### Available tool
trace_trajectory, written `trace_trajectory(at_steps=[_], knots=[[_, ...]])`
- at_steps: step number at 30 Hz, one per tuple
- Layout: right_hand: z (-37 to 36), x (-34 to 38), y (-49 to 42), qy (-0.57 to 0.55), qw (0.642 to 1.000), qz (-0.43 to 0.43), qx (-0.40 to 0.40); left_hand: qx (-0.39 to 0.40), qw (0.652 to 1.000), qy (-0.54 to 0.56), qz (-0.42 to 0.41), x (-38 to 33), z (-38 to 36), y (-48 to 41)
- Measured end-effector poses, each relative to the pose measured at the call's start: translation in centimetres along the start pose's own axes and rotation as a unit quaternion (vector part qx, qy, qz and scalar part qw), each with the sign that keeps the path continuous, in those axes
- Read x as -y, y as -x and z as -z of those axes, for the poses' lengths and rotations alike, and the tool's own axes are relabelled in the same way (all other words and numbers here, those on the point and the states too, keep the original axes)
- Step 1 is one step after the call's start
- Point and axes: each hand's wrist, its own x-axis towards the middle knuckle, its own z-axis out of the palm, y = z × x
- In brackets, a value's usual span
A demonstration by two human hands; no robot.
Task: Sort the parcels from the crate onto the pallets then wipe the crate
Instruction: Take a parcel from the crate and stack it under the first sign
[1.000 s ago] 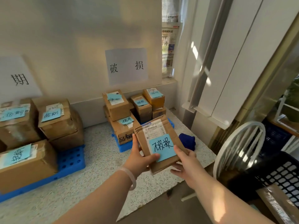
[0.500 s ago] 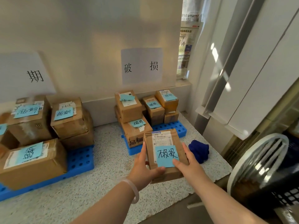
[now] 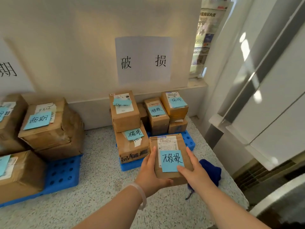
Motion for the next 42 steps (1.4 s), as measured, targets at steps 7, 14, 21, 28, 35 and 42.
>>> trace_trajectory(at_steps=[7,14,21,28,35,42], knots=[[4.6,-1.6,-6.9,-0.039,0.999,0.011,0.003,-0.046,0.999,0.028,0.004,-1.7,-5.0,-4.5],[6.0,-2.8,-8.9,-0.039,0.999,0.020,0.026,-0.096,0.995,0.035,-0.020,-1.0,-7.4,-5.8],[5.5,-2.9,-9.0,-0.058,0.997,0.010,0.056,-0.099,0.995,0.023,-0.006,-1.2,-7.1,-5.6],[3.3,-2.6,-7.4,-0.039,0.998,0.019,0.050,-0.086,0.996,0.001,-0.022,0.0,-5.1,-4.1],[3.3,-1.9,-4.8,-0.036,0.998,0.036,0.026,-0.052,0.998,0.004,-0.022,-0.4,-4.1,-3.4],[4.0,-1.3,-5.0,0.013,0.999,0.038,0.020,-0.040,0.999,0.032,0.004,-1.5,-3.6,-5.3]])
